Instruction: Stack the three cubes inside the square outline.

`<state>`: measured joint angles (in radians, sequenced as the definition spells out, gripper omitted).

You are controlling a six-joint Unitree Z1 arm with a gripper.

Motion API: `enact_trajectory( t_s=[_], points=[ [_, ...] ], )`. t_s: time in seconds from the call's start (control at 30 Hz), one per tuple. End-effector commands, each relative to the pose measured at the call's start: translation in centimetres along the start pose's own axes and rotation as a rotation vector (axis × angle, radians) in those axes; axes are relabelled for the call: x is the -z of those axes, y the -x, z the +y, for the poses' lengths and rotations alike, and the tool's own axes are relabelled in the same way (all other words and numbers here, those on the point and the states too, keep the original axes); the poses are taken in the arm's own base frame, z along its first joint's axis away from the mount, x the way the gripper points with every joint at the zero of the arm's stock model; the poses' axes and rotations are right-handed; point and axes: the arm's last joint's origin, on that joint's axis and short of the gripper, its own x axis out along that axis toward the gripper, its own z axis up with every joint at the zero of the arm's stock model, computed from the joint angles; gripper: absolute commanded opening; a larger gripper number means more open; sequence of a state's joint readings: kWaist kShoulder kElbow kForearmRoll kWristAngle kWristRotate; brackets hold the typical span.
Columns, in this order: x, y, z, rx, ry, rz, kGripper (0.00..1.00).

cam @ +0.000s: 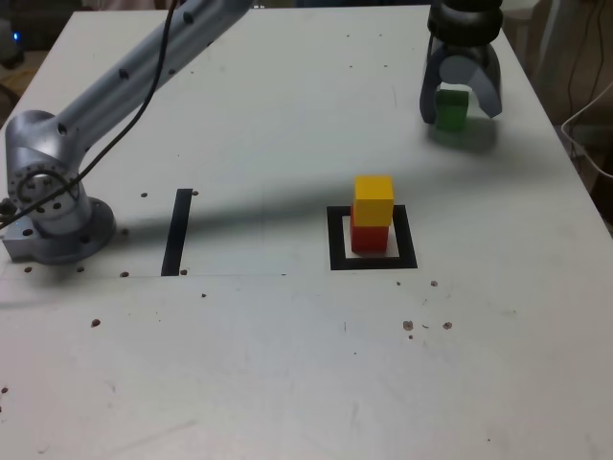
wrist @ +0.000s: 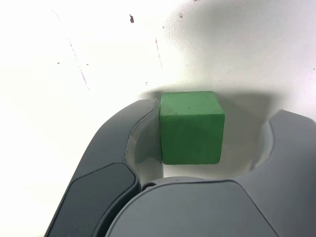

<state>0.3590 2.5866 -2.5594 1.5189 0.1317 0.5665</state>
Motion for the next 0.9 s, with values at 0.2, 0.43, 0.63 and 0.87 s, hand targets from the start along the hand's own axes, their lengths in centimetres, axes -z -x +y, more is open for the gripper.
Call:
enact_trajectory(
  t_s=[0.2, 0.43, 0.63, 0.87],
  points=[
    [-0.2, 0.2, 0.0, -0.038, 0.006, 0.002, 0.40],
    [-0.3, 0.0, -0.1, -0.037, 0.003, 0.001, 0.35],
    [-0.4, 0.0, -0.2, -0.028, -0.005, -0.007, 0.29],
    [-0.4, 1.4, -0.6, -0.045, -0.021, -0.036, 0.18]
  ],
)
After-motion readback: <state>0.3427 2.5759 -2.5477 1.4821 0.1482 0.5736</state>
